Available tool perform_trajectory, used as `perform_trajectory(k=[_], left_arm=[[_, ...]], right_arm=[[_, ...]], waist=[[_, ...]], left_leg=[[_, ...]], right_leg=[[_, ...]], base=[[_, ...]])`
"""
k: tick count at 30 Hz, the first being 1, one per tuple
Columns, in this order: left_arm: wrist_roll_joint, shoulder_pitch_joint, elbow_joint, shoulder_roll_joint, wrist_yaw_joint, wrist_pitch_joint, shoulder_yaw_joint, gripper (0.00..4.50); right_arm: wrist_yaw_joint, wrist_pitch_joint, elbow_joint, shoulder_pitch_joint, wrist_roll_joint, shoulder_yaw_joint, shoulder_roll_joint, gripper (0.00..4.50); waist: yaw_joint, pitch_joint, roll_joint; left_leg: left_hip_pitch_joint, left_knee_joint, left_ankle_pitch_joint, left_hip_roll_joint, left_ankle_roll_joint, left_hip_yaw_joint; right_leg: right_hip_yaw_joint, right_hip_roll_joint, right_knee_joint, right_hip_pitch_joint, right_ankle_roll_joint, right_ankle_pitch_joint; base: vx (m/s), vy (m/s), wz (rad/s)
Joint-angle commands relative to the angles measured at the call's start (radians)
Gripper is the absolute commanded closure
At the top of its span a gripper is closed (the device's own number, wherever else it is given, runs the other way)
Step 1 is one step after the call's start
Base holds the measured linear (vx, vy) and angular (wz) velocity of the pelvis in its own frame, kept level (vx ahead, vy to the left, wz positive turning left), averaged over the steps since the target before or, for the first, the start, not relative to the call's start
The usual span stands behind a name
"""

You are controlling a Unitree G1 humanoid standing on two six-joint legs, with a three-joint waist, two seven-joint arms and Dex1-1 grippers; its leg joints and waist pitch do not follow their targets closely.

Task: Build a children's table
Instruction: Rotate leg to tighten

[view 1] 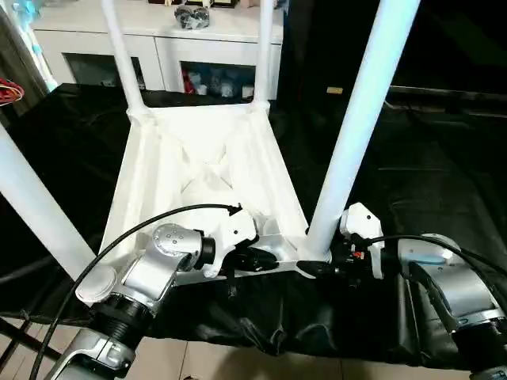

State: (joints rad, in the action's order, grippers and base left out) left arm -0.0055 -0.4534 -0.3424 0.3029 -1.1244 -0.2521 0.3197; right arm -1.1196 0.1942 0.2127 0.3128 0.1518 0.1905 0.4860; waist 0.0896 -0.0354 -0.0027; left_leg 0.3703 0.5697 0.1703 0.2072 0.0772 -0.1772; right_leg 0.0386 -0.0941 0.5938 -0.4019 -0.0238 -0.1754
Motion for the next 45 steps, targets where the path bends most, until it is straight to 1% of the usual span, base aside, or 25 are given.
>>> perform_trajectory(k=[1,2,3,5,7,8,10,12,13,15,17,21,23,25,26,27,28,30,31,35,38,40,41,43,45], left_arm=[[0.001,0.003,0.038,0.018,0.007,-0.026,-0.005,3.74],[-0.001,0.012,0.051,0.027,0.011,-0.042,-0.005,3.53],[-0.004,0.013,0.050,0.030,0.015,-0.047,-0.006,3.44],[-0.008,0.016,0.050,0.035,0.010,-0.049,-0.006,3.44],[-0.008,0.020,0.044,0.049,-0.003,-0.040,-0.004,3.44],[-0.008,0.019,0.038,0.051,-0.005,-0.033,-0.005,3.44],[-0.012,0.016,0.029,0.056,-0.022,-0.029,-0.002,3.44],[-0.015,0.014,0.024,0.059,-0.035,-0.026,0.001,3.44],[-0.015,0.014,0.024,0.059,-0.035,-0.026,0.001,3.61],[-0.025,0.010,0.021,0.062,-0.044,-0.035,0.000,3.61],[-0.040,0.008,0.016,0.052,-0.044,-0.041,-0.007,3.82],[-0.055,0.007,-0.003,0.040,-0.066,-0.043,0.007,4.11],[-0.051,0.006,-0.009,0.040,-0.071,-0.037,0.019,4.29],[-0.051,0.006,-0.010,0.039,-0.072,-0.036,0.020,4.29],[-0.048,0.005,-0.012,0.038,-0.073,-0.035,0.023,4.38],[-0.046,0.003,-0.013,0.039,-0.078,-0.036,0.029,4.45],[-0.045,0.003,-0.013,0.041,-0.081,-0.036,0.031,4.50],[-0.039,0.005,-0.014,0.051,-0.098,-0.037,0.044,4.50],[-0.035,0.007,-0.015,0.059,-0.108,-0.036,0.051,4.50],[-0.034,0.008,-0.017,0.066,-0.113,-0.035,0.055,4.50],[-0.035,0.005,-0.021,0.064,-0.101,-0.033,0.053,4.50],[-0.036,0.001,-0.034,0.050,-0.082,-0.032,0.046,4.50],[-0.037,-0.004,-0.038,0.039,-0.070,-0.037,0.042,4.50],[-0.037,-0.009,-0.040,0.025,-0.052,-0.045,0.040,4.50],[-0.031,-0.020,-0.041,-0.009,0.001,-0.055,0.034,4.50]], right_arm=[[-0.029,0.003,0.007,-0.007,-0.004,0.032,0.001,0.71],[-0.032,-0.001,0.009,-0.009,-0.003,0.032,0.001,0.71],[-0.033,-0.005,0.011,-0.009,-0.004,0.034,0.001,0.71],[-0.033,-0.007,0.012,-0.011,-0.004,0.035,0.001,0.71],[-0.032,-0.008,0.010,-0.013,-0.002,0.036,0.001,0.71],[-0.032,-0.009,0.009,-0.014,-0.002,0.036,0.002,0.71],[-0.035,-0.010,0.007,-0.017,-0.001,0.035,0.006,0.71],[-0.037,-0.012,0.008,-0.017,-0.001,0.035,0.008,0.71],[-0.037,-0.012,0.008,-0.017,-0.001,0.035,0.008,0.71],[-0.041,-0.019,0.016,-0.017,-0.001,0.035,0.011,0.71],[-0.043,-0.022,0.022,-0.015,-0.003,0.036,0.011,0.71],[-0.032,-0.020,0.032,-0.005,-0.013,0.039,0.010,0.71],[-0.026,-0.018,0.038,-0.001,-0.015,0.036,0.010,1.06],[-0.026,-0.017,0.039,-0.001,-0.014,0.036,0.010,1.06],[-0.026,-0.015,0.040,0.000,-0.013,0.034,0.010,1.09],[-0.026,-0.013,0.042,0.002,-0.011,0.034,0.010,1.28],[-0.026,-0.013,0.042,0.002,-0.011,0.034,0.010,1.48],[-0.028,-0.012,0.042,0.003,-0.009,0.036,0.009,1.58],[-0.028,-0.013,0.045,0.002,-0.010,0.038,0.008,1.58],[-0.032,-0.017,0.051,0.001,-0.010,0.042,0.008,2.01],[-0.032,-0.013,0.053,-0.002,-0.007,0.047,0.002,2.22],[-0.035,-0.004,0.048,-0.009,0.001,0.047,-0.003,2.32],[-0.036,0.003,0.042,-0.016,0.009,0.046,-0.008,2.32],[-0.032,0.013,0.034,-0.027,0.020,0.043,-0.016,2.40],[0.010,0.029,0.021,-0.050,0.037,0.032,-0.051,2.44]], waist=[[0.000,0.050,-0.009],[0.001,0.051,-0.007],[0.000,0.051,-0.008],[-0.001,0.053,-0.004],[-0.002,0.054,-0.004],[-0.002,0.055,-0.002],[-0.003,0.054,-0.006],[-0.002,0.053,-0.006],[-0.002,0.053,-0.006],[-0.001,0.053,-0.007],[-0.001,0.053,-0.007],[-0.002,0.054,-0.004],[-0.002,0.054,-0.005],[-0.002,0.054,-0.005],[-0.003,0.054,-0.005],[-0.001,0.054,-0.001],[-0.002,0.055,-0.002],[-0.001,0.056,0.001],[-0.001,0.056,0.000],[-0.001,0.056,0.000],[-0.002,0.055,0.002],[-0.004,0.053,0.000],[-0.003,0.052,-0.003],[-0.002,0.050,-0.001],[-0.001,0.048,-0.006]], left_leg=[[-0.009,-0.069,0.288,0.017,-0.022,-0.001],[-0.009,-0.068,0.283,0.017,-0.024,0.000],[-0.006,-0.067,0.269,0.016,-0.027,-0.001],[-0.008,-0.065,0.252,0.016,-0.032,-0.001],[-0.009,-0.064,0.242,0.015,-0.035,-0.002],[-0.009,-0.063,0.241,0.015,-0.036,-0.002],[-0.009,-0.063,0.246,0.015,-0.037,-0.003],[-0.010,-0.063,0.250,0.015,-0.038,-0.003],[-0.010,-0.064,0.253,0.015,-0.037,-0.003],[-0.010,-0.064,0.255,0.016,-0.035,-0.003],[-0.010,-0.064,0.255,0.016,-0.034,-0.003],[-0.012,-0.062,0.248,0.015,-0.036,-0.004],[-0.012,-0.062,0.251,0.015,-0.035,-0.004],[-0.012,-0.062,0.253,0.015,-0.035,-0.004],[-0.011,-0.062,0.253,0.015,-0.035,-0.004],[-0.013,-0.062,0.252,0.015,-0.034,-0.004],[-0.012,-0.062,0.249,0.015,-0.035,-0.004],[-0.012,-0.062,0.244,0.015,-0.035,-0.003],[-0.012,-0.061,0.244,0.015,-0.035,-0.004],[-0.012,-0.061,0.245,0.014,-0.036,-0.004],[-0.013,-0.062,0.255,0.015,-0.033,-0.003],[-0.014,-0.062,0.267,0.013,-0.032,-0.004],[-0.015,-0.064,0.274,0.015,-0.030,-0.004],[-0.017,-0.065,0.290,0.016,-0.027,-0.004],[-0.016,-0.066,0.297,0.016,-0.028,-0.004]], right_leg=[[-0.023,-0.033,-0.074,0.039,0.188,-0.287],[-0.024,-0.034,-0.072,0.040,0.193,-0.271],[-0.024,-0.032,-0.069,0.041,0.199,-0.249],[-0.023,-0.030,-0.066,0.041,0.209,-0.216],[-0.023,-0.028,-0.063,0.042,0.223,-0.182],[-0.023,-0.028,-0.062,0.042,0.227,-0.174],[-0.022,-0.028,-0.062,0.043,0.231,-0.171],[-0.023,-0.029,-0.063,0.043,0.229,-0.189],[-0.023,-0.030,-0.064,0.043,0.228,-0.193],[-0.023,-0.031,-0.064,0.043,0.225,-0.202],[-0.023,-0.031,-0.065,0.043,0.224,-0.207],[-0.023,-0.029,-0.063,0.043,0.232,-0.184],[-0.023,-0.030,-0.063,0.044,0.233,-0.188],[-0.023,-0.029,-0.063,0.044,0.234,-0.188],[-0.023,-0.029,-0.063,0.044,0.233,-0.189],[-0.023,-0.029,-0.063,0.044,0.233,-0.186],[-0.023,-0.028,-0.062,0.045,0.233,-0.179],[-0.023,-0.028,-0.060,0.046,0.238,-0.165],[-0.023,-0.028,-0.060,0.046,0.240,-0.157],[-0.022,-0.028,-0.059,0.047,0.245,-0.147],[-0.022,-0.029,-0.061,0.047,0.243,-0.163],[-0.022,-0.027,-0.063,0.046,0.239,-0.181],[-0.023,-0.028,-0.065,0.045,0.235,-0.198],[-0.023,-0.029,-0.068,0.042,0.229,-0.227],[-0.025,-0.030,-0.072,0.040,0.218,-0.255]], base=[[0.000,0.000,0.00],[0.000,0.000,0.00],[0.000,0.000,0.00],[0.000,0.000,0.00],[0.000,0.000,0.00],[0.000,0.000,0.00],[0.000,0.000,0.00],[0.000,0.000,0.00],[0.000,0.000,0.00],[0.000,0.000,0.00],[0.000,0.000,0.00],[0.000,0.000,0.00],[0.000,0.000,0.00],[0.000,0.000,0.00],[0.000,0.000,0.00],[0.000,0.000,0.00],[0.000,0.000,0.00],[0.000,0.000,0.00],[0.000,0.000,0.00],[0.000,0.000,0.00],[0.000,0.000,0.00],[0.000,0.000,0.00],[0.000,0.000,0.00],[0.000,0.000,0.00],[0.000,0.000,0.00]])
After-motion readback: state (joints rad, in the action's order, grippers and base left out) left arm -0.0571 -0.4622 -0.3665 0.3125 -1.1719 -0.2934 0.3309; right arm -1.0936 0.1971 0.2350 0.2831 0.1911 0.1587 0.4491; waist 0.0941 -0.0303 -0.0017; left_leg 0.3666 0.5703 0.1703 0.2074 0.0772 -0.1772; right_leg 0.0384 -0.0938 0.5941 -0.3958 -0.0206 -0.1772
